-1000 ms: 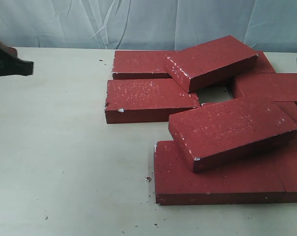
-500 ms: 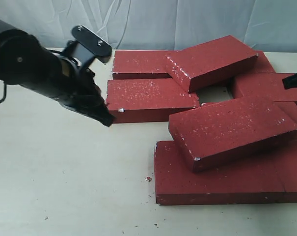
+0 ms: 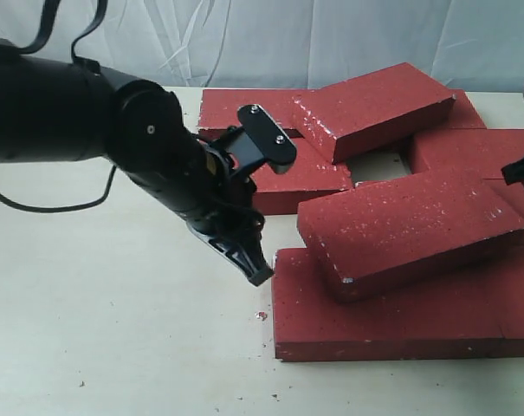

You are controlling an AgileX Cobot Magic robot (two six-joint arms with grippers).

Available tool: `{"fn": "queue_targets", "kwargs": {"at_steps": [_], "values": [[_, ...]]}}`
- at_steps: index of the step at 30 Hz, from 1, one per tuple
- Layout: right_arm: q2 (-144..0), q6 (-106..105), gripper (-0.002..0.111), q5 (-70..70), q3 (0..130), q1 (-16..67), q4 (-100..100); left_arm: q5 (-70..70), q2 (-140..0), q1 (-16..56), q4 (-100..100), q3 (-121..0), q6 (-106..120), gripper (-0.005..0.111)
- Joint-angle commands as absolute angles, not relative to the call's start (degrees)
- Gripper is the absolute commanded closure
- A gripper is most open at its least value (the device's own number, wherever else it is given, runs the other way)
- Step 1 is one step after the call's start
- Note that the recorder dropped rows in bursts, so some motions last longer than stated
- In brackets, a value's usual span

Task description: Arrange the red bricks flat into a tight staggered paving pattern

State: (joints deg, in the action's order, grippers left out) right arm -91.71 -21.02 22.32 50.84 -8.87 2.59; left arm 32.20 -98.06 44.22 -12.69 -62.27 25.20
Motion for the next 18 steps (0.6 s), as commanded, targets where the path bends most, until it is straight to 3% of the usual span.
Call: {"fn": "queue_targets", "kwargs": {"at_steps": [1,18], "values": [[-93.3,-26.3,0.109,19.8,51.3,-9.3,-0.6,31.8,-101.0,45.9,-18.7,-64.0,30.7,0.107],[-95.7,-34.7,0.109,21.3,51.3,-9.2,-8.0,28.4,-106.3,47.0,-23.5,-66.3,33.6,0.107]]}}
